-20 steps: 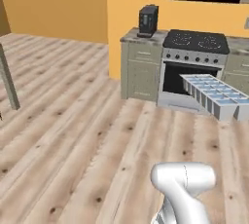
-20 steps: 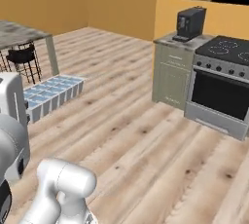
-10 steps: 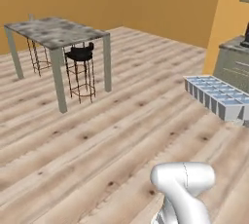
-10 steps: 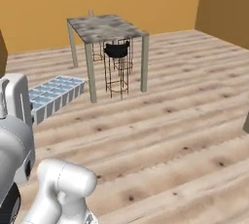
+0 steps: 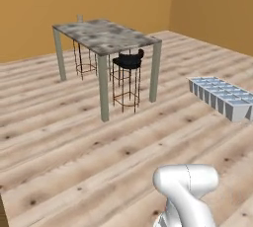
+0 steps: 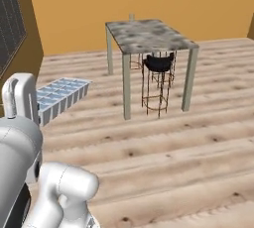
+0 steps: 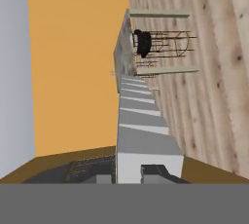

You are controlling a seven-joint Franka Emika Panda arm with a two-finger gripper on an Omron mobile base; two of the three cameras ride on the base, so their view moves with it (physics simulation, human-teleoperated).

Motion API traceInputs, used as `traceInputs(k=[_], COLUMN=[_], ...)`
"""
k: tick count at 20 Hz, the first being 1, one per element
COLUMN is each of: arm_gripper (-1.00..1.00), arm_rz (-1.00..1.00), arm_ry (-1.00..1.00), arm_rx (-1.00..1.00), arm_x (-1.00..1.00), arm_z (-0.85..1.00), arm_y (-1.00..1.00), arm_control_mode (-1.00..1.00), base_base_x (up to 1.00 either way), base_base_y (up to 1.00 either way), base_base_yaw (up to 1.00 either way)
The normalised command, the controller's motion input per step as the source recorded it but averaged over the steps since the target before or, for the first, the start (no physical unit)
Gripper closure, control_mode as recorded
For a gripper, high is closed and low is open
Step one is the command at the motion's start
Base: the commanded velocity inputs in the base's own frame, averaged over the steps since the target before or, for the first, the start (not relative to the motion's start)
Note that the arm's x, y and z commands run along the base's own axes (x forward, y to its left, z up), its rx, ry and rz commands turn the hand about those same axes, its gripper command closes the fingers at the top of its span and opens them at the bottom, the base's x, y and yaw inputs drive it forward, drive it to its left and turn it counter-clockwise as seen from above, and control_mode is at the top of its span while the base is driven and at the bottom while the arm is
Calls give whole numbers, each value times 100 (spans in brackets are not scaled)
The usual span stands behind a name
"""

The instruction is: Open the freezer door, pick up the ice cube tray from the freezer, and place it on the dining counter.

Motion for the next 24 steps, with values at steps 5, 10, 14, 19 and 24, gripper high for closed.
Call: traceInputs(k=[5,10,14,19,24], arm_gripper=[100,100,100,100,100], arm_rz=[0,0,0,0,0], arm_ry=[0,0,0,0,0], arm_rx=[0,0,0,0,0], arm_x=[0,0,0,0,0], arm_z=[0,0,0,0,0], arm_y=[0,0,0,0,0], arm_control_mode=[100,100,100,100,100], base_base_x=[100,100,100,100,100], base_base_y=[41,47,46,34,26], base_base_yaw=[5,-4,-11,-19,-28])
